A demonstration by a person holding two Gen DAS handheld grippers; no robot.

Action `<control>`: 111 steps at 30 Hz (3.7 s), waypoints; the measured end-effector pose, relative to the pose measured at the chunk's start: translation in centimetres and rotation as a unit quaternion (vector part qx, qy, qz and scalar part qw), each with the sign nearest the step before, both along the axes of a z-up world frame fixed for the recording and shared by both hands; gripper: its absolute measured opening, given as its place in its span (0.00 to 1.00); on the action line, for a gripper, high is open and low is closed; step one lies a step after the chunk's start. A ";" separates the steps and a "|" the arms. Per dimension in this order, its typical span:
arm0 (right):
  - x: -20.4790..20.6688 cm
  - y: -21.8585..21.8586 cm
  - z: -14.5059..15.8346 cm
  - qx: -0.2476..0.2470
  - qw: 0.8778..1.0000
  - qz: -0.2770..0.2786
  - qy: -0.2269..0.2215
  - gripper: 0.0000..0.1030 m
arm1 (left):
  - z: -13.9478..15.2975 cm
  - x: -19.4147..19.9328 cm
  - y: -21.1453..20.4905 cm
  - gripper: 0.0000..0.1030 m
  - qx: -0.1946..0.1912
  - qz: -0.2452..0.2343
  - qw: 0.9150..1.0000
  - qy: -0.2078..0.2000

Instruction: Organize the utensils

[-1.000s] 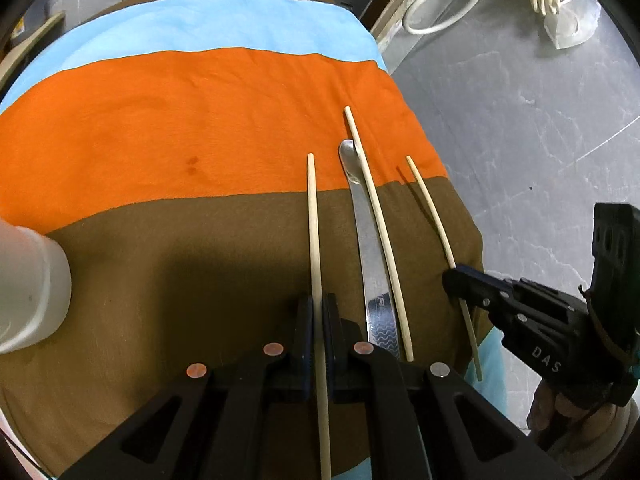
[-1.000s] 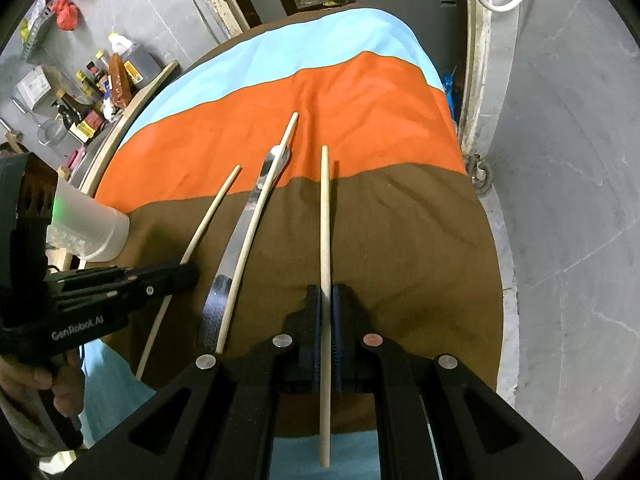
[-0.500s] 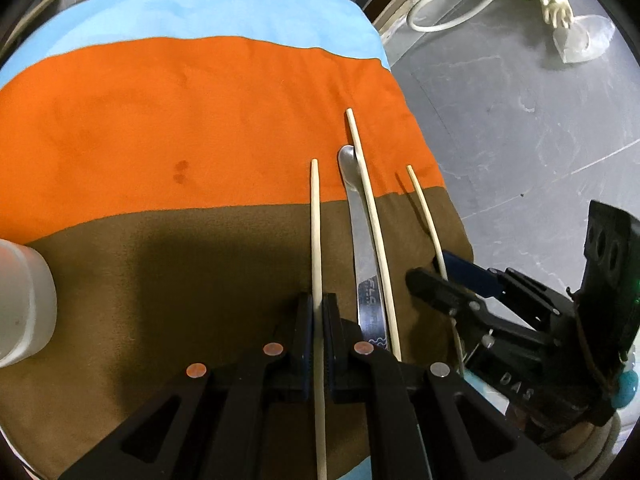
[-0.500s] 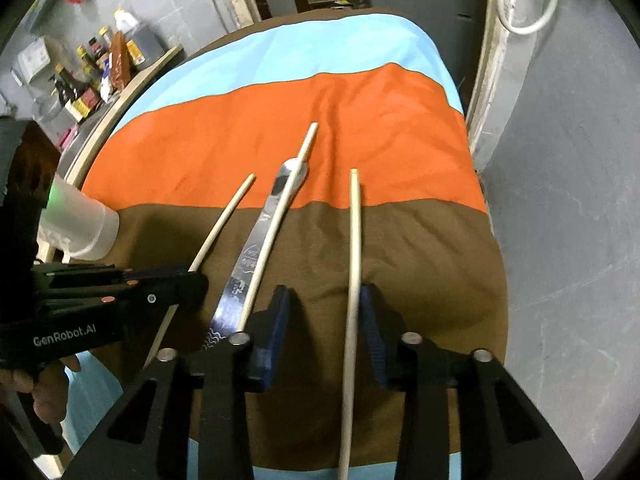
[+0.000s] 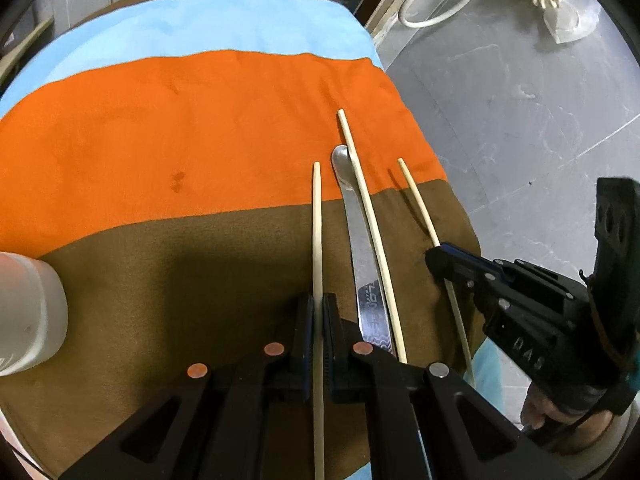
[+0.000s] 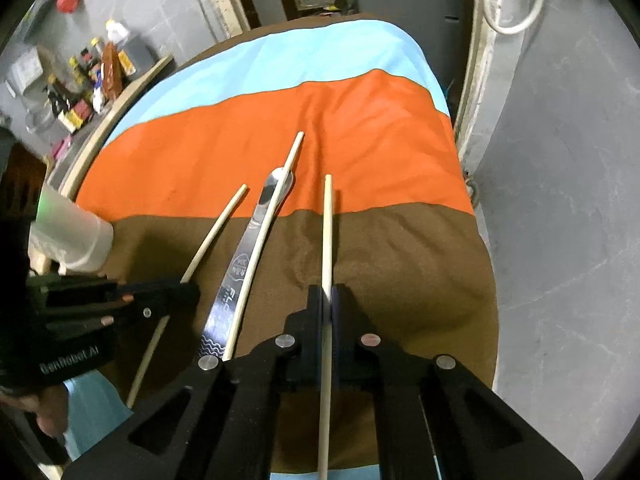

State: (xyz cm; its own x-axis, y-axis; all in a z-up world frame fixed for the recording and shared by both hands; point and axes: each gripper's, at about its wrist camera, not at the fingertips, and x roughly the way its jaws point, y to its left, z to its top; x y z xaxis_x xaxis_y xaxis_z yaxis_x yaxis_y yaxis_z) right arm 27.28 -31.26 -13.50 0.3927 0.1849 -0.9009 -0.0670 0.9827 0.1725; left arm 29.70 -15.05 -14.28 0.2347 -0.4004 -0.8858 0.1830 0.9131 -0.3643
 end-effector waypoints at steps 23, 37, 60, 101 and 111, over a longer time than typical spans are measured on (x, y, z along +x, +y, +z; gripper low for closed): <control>-5.8 1.3 14.1 0.141 0.945 0.008 -0.295 0.04 | 12.9 -7.7 6.7 0.05 -0.111 0.053 0.961 -0.247; -6.1 8.9 22.3 0.187 0.891 0.048 -0.411 0.04 | 19.5 -8.5 15.5 0.05 -0.151 0.117 0.919 -0.344; -2.1 23.8 15.7 0.236 0.853 0.091 -0.456 0.04 | 13.7 -5.6 32.8 0.05 -0.153 0.288 0.852 -0.410; -2.4 24.0 14.4 0.192 0.860 0.107 -0.460 0.04 | 12.3 -7.3 29.7 0.05 -0.073 0.237 0.861 -0.445; -2.4 23.7 14.1 0.198 0.860 0.116 -0.455 0.04 | 12.4 -7.3 30.0 0.05 -0.073 0.238 0.866 -0.433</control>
State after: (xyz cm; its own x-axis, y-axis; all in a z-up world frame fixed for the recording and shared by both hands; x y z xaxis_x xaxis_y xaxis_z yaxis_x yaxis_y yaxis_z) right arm 24.83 -7.61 0.60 0.8132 0.5753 -0.0882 -0.5382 0.8010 0.2623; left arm 22.45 14.94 -1.88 0.9555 -0.1681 -0.2423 0.0607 0.9162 -0.3961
